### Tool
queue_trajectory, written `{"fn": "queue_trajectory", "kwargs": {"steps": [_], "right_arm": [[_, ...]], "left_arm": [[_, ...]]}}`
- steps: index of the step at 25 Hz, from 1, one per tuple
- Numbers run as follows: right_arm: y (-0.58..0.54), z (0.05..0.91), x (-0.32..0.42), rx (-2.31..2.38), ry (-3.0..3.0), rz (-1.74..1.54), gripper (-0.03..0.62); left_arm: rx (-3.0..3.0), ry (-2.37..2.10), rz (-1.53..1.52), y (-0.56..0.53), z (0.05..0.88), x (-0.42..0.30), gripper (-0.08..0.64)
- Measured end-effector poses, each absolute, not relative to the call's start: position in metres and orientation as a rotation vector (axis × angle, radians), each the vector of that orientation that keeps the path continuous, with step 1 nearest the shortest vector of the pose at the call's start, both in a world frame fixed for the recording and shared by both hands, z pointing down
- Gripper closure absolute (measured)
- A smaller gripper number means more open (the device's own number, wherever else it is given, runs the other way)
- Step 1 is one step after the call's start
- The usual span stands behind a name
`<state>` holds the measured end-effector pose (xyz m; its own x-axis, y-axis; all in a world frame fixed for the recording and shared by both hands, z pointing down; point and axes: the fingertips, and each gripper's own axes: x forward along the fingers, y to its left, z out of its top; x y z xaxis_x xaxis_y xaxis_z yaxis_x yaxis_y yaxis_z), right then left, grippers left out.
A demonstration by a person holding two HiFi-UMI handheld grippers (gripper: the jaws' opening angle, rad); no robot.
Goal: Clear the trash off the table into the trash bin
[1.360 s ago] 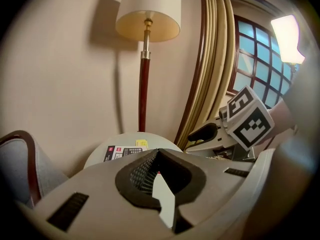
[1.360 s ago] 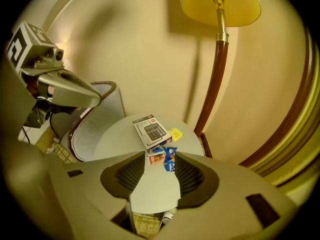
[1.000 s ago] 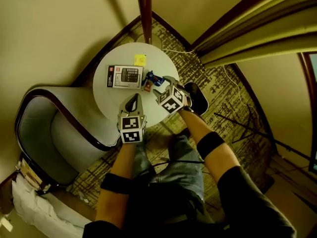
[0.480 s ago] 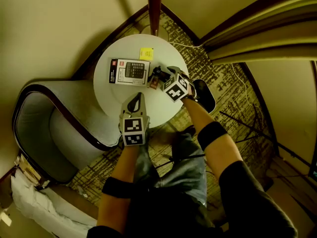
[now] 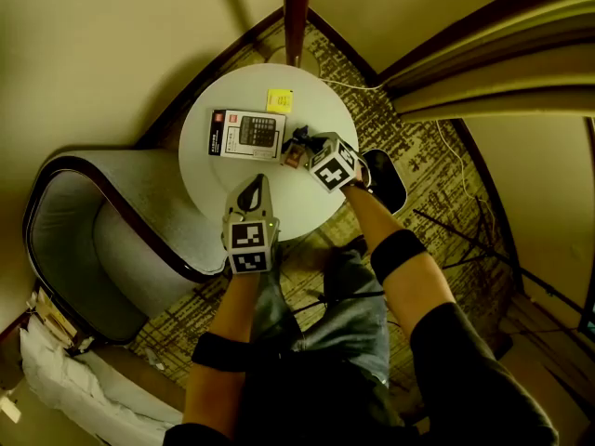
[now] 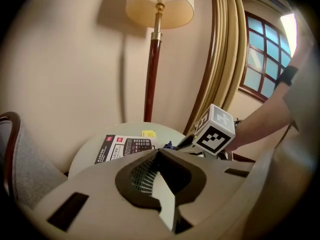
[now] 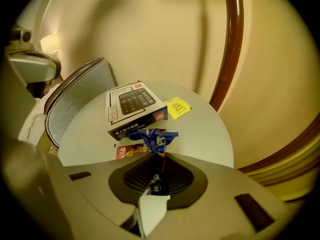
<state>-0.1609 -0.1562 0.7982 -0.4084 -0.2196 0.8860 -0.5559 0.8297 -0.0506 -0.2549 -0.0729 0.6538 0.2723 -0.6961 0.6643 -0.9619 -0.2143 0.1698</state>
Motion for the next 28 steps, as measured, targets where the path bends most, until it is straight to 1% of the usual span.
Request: {"fn": "queue_trajectory", "kwargs": {"steps": [4,11,17,22,28], "right_arm": [[-0.157,0.786,-0.161,0.596,-2.004,0.416,0.543],[-0.153,0.735,-0.162,0.654,-2.057,0.415,0.552],[-0.14,0.658,-0.16,0.738,-2.158,0.42,0.555],[-0.117,0.581,-0.148,0.855,-2.249,0.472,0.555],[-0.082,0.519,-0.121,1.007,-2.302,0.535,0.554]], "left_arm": [[1.994,-1.488,0.612,-0.072,0.648,-0.254,0.559],[1.999,-1.498,0.602,-0.065,0.626,-0.256,0.559],[2.018,-1.558,0.625,-0.05,0.604,-0.267,0.559],[2.046,-1.562,0.624,-0.039,0.561,-0.262,0.559],[2.151,-1.489,0.657,-0.026,0.516,-0.233,0.559]]}}
